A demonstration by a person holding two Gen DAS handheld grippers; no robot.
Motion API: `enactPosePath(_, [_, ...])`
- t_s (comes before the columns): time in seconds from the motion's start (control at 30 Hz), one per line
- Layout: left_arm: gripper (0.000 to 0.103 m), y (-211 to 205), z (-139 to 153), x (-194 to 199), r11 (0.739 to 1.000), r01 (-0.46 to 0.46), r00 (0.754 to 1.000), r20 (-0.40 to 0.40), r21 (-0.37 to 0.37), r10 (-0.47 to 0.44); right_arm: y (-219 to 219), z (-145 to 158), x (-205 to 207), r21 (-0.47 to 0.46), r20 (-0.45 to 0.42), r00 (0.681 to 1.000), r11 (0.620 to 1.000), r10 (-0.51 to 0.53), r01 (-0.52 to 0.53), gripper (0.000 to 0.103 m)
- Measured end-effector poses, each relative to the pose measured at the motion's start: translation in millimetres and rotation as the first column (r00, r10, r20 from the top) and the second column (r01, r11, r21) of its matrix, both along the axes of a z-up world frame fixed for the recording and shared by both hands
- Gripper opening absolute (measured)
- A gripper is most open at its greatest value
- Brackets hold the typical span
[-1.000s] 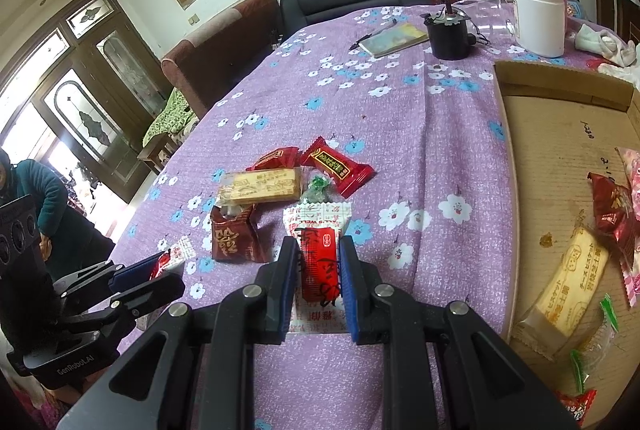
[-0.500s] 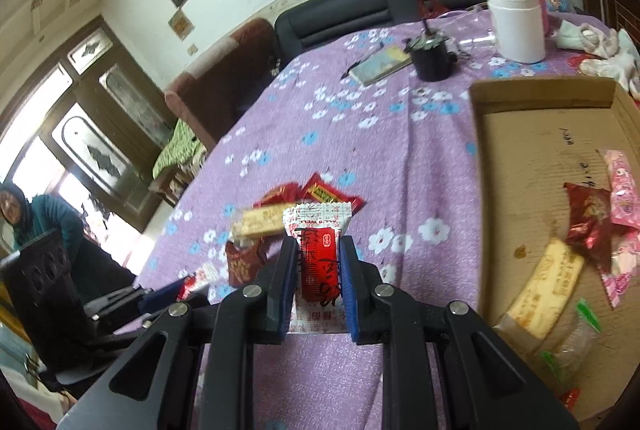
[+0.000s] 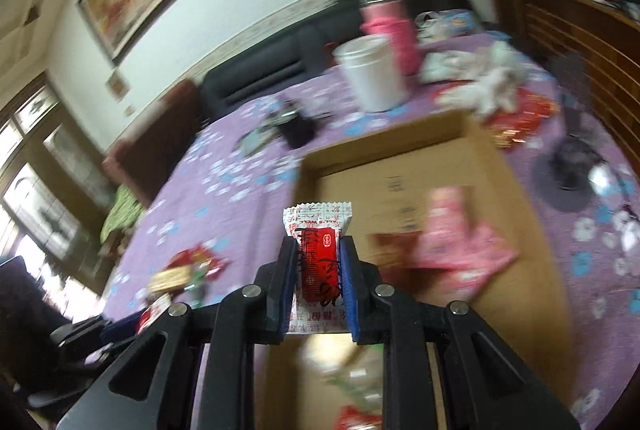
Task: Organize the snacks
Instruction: 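Carry the white-and-red packet over the tray and open the right gripper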
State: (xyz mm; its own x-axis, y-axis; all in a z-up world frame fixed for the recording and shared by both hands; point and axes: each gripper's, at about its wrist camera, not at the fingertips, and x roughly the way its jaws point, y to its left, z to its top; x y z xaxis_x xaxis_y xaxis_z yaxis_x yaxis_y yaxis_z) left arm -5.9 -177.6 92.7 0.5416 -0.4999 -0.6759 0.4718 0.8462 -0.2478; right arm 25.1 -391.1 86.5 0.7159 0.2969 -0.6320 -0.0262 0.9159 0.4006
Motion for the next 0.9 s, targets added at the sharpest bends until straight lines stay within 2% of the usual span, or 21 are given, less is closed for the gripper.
enactPosePath(0.17, [0.028, -46, -18, 9, 0.999, 0.054, 0.997, -0.048, -0.006, -0.054, -15, -8, 5, -0.044, -0.019, 0.998, 0.998, -0.054, 0.053, 0.020])
enactPosePath(0.33, [0.027, -74, -31, 14, 0.996, 0.088, 0.994, -0.072, 0.018, -0.087, -10, -14, 5, -0.099, -0.044, 0.997, 0.994, -0.057, 0.052, 0.020])
enactPosePath(0.7, [0.029, -92, -51, 10, 0.991, 0.117, 0.990, -0.081, 0.063, -0.112, -1, -31, 15, -0.151, -0.112, 0.992, 0.988, -0.058, 0.040, 0.024])
enactPosePath(0.9, [0.030, -85, -46, 9, 0.992, 0.115, 0.990, -0.083, 0.052, -0.111, 2, -24, 11, -0.172, -0.077, 0.995, 0.984, -0.067, 0.053, 0.025])
